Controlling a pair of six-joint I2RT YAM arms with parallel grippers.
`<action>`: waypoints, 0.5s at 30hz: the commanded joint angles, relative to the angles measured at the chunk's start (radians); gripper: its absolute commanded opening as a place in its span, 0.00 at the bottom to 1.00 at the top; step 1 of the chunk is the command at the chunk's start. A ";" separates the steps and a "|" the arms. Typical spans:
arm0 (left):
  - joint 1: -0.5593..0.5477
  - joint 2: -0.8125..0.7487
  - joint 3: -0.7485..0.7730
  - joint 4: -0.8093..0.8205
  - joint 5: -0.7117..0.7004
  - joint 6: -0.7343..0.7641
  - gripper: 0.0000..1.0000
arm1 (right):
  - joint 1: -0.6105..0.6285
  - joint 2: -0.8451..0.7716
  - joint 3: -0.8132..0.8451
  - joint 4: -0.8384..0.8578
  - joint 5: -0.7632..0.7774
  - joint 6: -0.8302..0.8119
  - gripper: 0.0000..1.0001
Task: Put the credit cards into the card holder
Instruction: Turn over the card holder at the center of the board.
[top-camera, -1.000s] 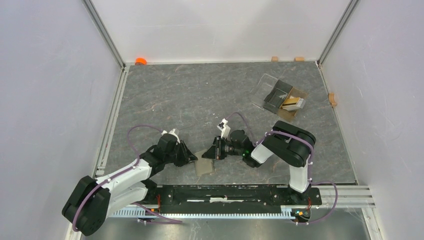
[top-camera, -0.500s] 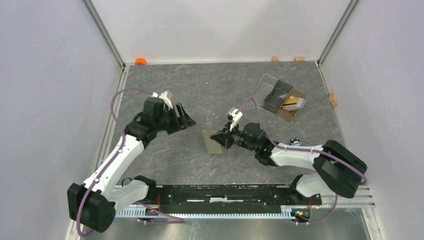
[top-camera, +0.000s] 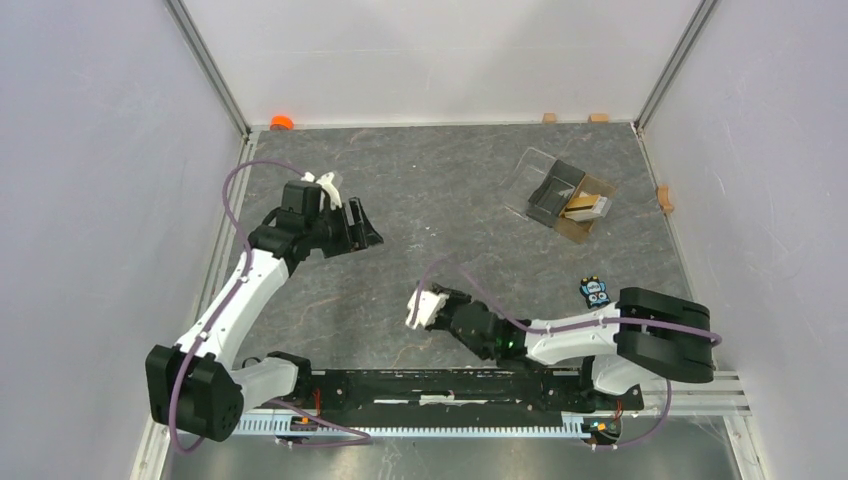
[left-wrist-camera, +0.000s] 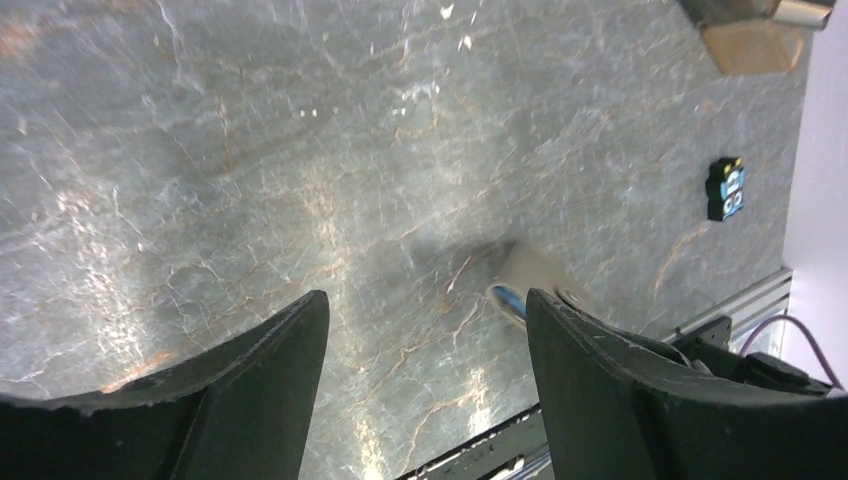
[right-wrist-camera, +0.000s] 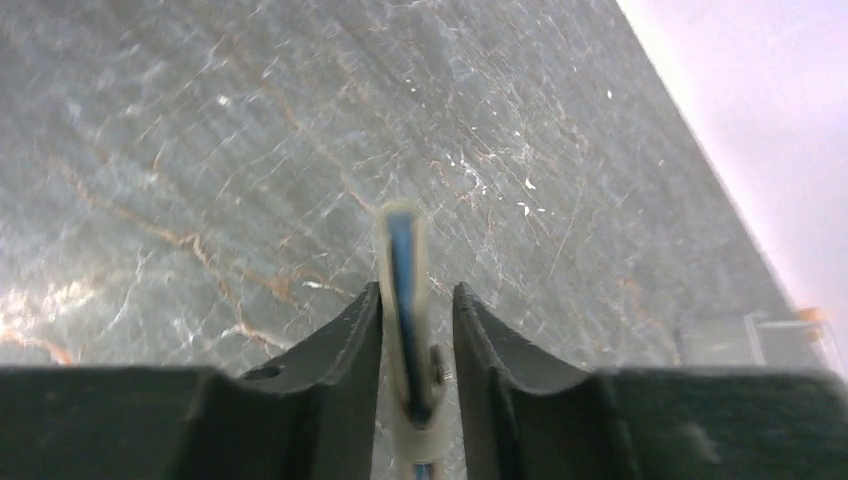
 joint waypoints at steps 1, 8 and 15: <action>-0.024 0.014 -0.081 0.083 0.088 -0.008 0.80 | 0.090 -0.003 0.015 -0.069 0.156 -0.016 0.48; -0.211 -0.022 -0.201 0.148 -0.021 -0.104 0.84 | 0.080 -0.226 0.020 -0.336 0.000 0.384 0.79; -0.316 0.003 -0.318 0.277 -0.041 -0.218 0.84 | -0.134 -0.319 -0.022 -0.454 -0.336 0.741 0.78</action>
